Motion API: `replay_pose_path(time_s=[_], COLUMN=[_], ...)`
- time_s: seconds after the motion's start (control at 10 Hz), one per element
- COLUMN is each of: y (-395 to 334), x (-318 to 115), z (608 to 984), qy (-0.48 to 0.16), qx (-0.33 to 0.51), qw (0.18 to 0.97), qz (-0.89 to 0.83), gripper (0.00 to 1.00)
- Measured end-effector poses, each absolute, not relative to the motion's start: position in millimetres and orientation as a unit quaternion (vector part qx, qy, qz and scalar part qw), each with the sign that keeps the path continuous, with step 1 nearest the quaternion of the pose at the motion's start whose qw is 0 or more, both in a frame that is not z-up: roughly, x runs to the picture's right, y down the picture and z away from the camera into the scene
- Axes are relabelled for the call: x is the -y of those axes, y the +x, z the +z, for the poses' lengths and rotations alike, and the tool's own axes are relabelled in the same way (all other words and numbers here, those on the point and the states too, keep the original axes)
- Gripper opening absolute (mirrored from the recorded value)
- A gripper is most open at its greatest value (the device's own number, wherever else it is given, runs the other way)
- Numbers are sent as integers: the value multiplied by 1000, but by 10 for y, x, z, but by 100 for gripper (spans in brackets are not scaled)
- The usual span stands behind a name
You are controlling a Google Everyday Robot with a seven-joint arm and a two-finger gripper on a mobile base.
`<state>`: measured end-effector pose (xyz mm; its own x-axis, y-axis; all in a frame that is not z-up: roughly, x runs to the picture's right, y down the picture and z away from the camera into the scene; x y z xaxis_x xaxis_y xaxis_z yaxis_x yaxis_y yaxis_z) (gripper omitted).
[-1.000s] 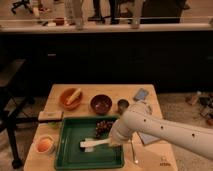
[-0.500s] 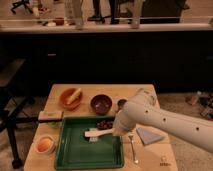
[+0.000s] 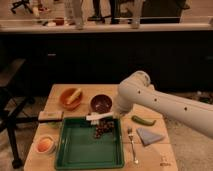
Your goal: Wipe purple bowl with brush
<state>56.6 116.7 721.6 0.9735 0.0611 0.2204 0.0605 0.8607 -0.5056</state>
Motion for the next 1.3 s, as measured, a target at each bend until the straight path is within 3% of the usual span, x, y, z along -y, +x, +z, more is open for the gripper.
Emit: replay_pose_path(time_s=[0.8,1.3], y=[578,552], x=[-1158,-630], z=[7220,7491], qy=[-260,-216], qx=[110,72], qw=[959,973], qz=[-3,-46], gripper=[0,0])
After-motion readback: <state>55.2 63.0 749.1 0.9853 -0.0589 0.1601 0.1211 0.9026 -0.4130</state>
